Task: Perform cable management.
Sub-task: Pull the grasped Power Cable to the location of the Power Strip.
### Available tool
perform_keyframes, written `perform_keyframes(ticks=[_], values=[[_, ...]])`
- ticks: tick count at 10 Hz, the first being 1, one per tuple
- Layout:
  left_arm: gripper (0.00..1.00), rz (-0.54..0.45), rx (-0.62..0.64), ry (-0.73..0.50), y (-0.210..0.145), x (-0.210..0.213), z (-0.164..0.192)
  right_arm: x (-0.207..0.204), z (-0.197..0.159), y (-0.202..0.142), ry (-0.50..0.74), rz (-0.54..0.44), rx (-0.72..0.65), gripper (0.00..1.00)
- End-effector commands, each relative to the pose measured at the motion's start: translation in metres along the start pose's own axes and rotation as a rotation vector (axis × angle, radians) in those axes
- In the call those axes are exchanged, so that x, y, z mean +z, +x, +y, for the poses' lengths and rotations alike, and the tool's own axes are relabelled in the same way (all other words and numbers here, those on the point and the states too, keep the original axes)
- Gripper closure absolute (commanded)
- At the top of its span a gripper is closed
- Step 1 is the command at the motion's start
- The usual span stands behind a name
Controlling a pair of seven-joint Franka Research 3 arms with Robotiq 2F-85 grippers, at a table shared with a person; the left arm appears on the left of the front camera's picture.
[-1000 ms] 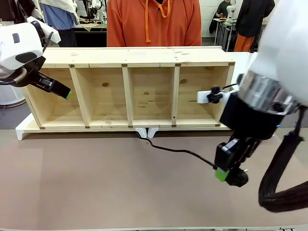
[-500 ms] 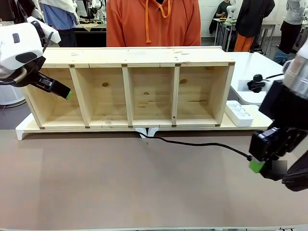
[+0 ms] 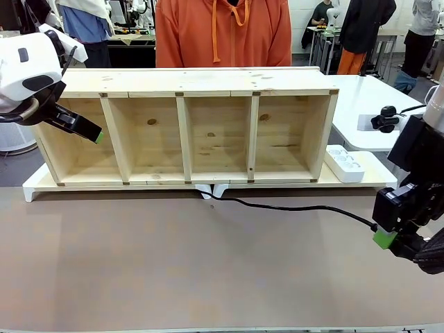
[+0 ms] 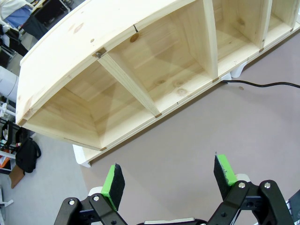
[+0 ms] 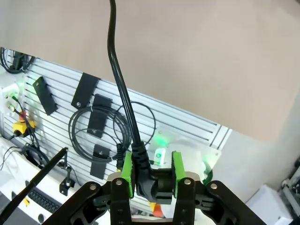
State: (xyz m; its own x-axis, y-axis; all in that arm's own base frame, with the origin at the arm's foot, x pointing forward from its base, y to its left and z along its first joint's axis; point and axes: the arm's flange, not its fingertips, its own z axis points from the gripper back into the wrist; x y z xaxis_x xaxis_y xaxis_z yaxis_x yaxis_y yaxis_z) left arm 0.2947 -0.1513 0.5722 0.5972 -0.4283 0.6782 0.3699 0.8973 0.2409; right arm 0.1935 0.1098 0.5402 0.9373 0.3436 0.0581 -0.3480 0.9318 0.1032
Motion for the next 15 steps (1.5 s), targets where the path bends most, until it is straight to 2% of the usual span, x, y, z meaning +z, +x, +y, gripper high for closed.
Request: perform_keyframes(ticks=[1,4,8,11,13,15], values=[[0.0,0.008,-0.008,0.011,-0.001,0.002,0.0,-0.001,0.002,0.002,0.018,0.004,0.015,0.61],[0.0,0.008,-0.008,0.011,-0.001,0.002,0.0,-0.005,-0.008,0.0,0.007,0.02,-0.022,0.61],[0.0,0.008,-0.008,0.011,-0.001,0.002,0.0,0.006,-0.088,-0.03,0.037,-0.003,-0.188,0.61],[0.0,0.008,-0.008,0.011,-0.001,0.002,0.0,0.015,-0.124,-0.045,0.023,-0.007,-0.248,0.61],[0.0,0.008,-0.008,0.011,-0.001,0.002,0.0,0.023,-0.14,-0.045,0.026,-0.042,-0.262,0.61],[0.0,0.008,-0.008,0.011,-0.001,0.002,0.0,0.033,-0.15,-0.029,0.051,-0.114,-0.266,0.61]])
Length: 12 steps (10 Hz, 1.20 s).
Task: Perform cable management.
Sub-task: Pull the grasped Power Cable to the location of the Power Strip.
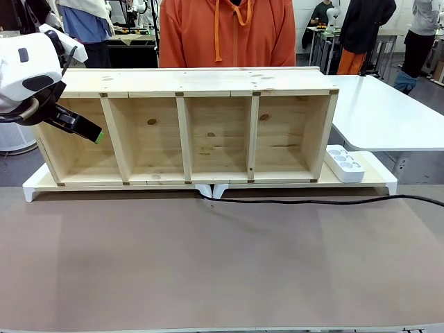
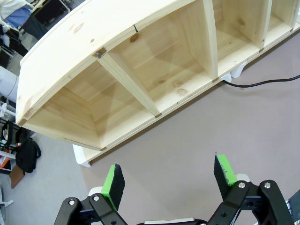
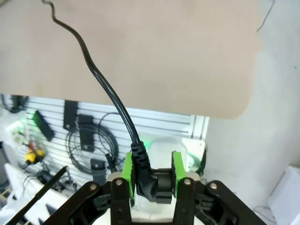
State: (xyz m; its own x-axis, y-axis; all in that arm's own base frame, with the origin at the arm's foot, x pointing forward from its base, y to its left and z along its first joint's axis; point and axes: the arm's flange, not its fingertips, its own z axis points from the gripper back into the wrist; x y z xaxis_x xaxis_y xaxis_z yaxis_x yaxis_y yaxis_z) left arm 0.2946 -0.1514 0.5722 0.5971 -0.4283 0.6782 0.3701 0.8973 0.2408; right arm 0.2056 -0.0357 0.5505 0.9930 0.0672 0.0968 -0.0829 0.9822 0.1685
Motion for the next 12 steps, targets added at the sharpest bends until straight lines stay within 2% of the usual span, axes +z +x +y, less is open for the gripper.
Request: perform_keyframes(ticks=[1,3,9,12], values=[[0.0,0.008,-0.008,0.011,-0.001,0.002,0.0,0.01,-0.009,0.024,0.024,-0.079,0.008,0.61],[0.0,0.008,-0.008,0.011,-0.001,0.002,0.0,0.018,-0.007,0.049,0.046,-0.124,0.021,0.61],[0.0,0.008,-0.008,0.011,-0.001,0.002,0.0,0.04,0.006,0.12,0.019,-0.145,0.04,0.61],[0.0,0.008,-0.008,0.011,-0.001,0.002,0.0,0.051,0.009,0.135,0.04,-0.172,0.045,0.61]])
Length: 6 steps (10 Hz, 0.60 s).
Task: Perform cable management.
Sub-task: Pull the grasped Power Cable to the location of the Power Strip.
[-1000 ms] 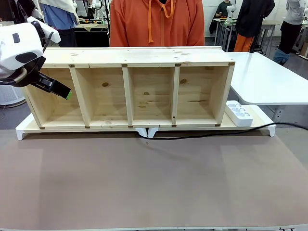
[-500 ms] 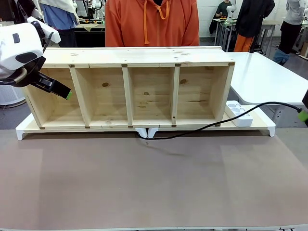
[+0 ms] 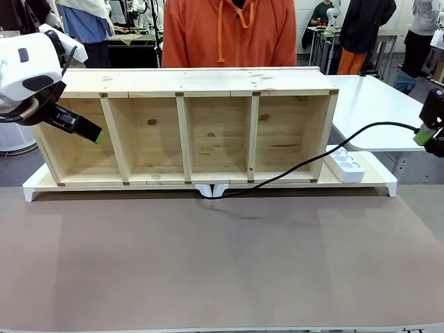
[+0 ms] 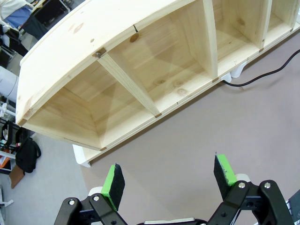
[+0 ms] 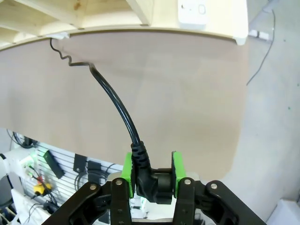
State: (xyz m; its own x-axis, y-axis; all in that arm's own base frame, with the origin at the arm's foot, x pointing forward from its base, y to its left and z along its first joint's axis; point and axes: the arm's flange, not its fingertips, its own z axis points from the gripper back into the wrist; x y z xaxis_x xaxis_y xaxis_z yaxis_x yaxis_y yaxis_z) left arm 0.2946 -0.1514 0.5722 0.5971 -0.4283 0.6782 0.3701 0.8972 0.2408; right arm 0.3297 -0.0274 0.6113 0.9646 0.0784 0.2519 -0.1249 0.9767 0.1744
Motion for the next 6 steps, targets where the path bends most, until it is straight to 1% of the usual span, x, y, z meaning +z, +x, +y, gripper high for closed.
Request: perform_keyframes(ticks=[1,2,3,6], values=[[0.0,0.008,-0.008,0.011,-0.0009,0.0015,0.0003,0.0036,0.0011,0.0073,0.033,-0.027,-0.003,0.61],[0.0,0.008,-0.008,0.011,-0.0009,0.0015,0.0003,0.0041,0.0022,0.0065,0.038,-0.035,-0.006,0.61],[0.0,0.008,-0.008,0.011,-0.0009,0.0015,0.0003,0.0026,0.0009,0.0029,0.011,-0.008,-0.003,0.61],[0.0,0.008,-0.008,0.011,-0.0009,0.0015,0.0003,0.0026,0.0009,0.0029,0.011,-0.008,-0.003,0.61]])
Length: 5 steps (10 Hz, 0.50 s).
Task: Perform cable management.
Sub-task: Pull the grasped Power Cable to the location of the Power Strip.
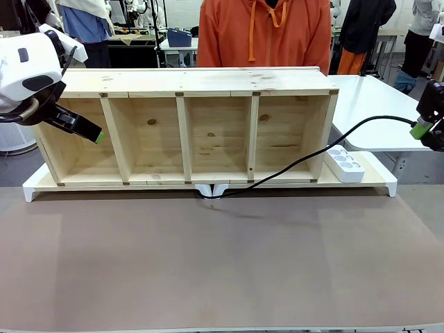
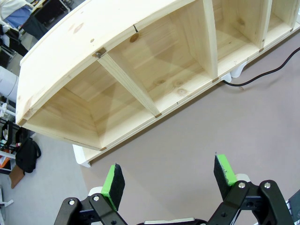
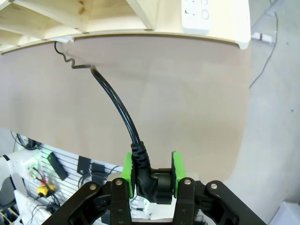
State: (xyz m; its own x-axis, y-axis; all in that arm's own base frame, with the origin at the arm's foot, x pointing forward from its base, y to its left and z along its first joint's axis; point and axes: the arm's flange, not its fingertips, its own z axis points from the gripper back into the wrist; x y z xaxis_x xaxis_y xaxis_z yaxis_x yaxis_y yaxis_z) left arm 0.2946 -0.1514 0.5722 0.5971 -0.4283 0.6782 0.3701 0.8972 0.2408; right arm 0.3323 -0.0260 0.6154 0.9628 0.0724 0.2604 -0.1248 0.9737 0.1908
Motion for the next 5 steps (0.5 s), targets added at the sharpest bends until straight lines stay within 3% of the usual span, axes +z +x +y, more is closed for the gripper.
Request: perform_keyframes(ticks=[1,5], values=[[0.0,0.008,-0.008,0.011,-0.001,0.001,0.0,0.0,-0.001,-0.001,-0.005,0.002,0.001,0.61],[0.0,0.008,-0.008,0.011,-0.001,0.001,0.0,-0.017,-0.001,0.021,0.009,0.005,0.044,0.61]])
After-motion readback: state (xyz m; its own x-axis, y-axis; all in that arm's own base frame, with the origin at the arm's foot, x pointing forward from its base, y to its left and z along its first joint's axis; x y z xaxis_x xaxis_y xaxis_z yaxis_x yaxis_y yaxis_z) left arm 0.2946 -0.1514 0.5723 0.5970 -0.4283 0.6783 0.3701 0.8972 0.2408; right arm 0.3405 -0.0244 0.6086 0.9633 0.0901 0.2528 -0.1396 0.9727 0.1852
